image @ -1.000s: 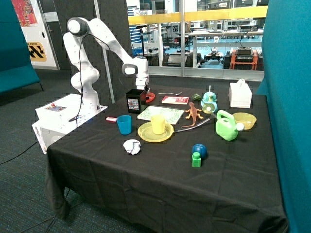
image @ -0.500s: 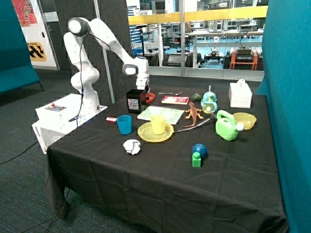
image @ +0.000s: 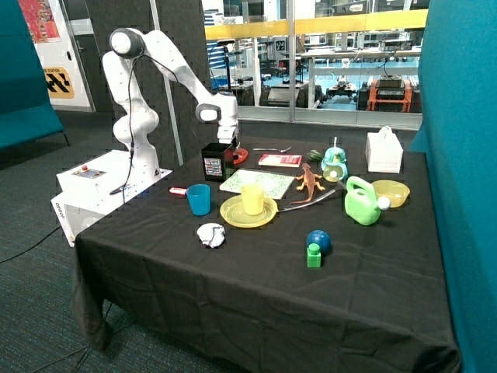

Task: Put a highlighter on each book

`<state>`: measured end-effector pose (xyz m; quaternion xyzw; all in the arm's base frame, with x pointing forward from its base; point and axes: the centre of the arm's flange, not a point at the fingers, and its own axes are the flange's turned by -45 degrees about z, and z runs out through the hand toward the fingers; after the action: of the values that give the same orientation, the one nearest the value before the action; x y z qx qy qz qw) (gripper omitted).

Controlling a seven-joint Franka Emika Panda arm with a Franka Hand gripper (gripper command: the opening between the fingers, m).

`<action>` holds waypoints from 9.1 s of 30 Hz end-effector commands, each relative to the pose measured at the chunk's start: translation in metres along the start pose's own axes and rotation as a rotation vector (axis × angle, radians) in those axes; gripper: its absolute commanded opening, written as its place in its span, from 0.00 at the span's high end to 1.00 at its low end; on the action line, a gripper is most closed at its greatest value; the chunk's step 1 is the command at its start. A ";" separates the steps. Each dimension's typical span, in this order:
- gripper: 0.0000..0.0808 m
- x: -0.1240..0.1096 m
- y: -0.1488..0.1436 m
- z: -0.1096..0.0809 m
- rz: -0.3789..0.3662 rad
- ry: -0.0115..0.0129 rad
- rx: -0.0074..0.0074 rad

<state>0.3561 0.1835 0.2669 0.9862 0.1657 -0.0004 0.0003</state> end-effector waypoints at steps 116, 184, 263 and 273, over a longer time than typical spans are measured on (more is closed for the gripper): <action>1.00 0.221 0.018 -0.032 -0.002 0.0009 0.0004; 0.18 0.220 0.032 -0.062 -0.050 0.0009 0.0003; 0.27 0.035 0.227 -0.197 -0.013 0.0009 0.0004; 0.27 0.003 0.257 -0.189 0.001 0.0009 0.0004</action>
<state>0.4608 -0.0215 0.4611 0.9853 0.1709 -0.0018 -0.0019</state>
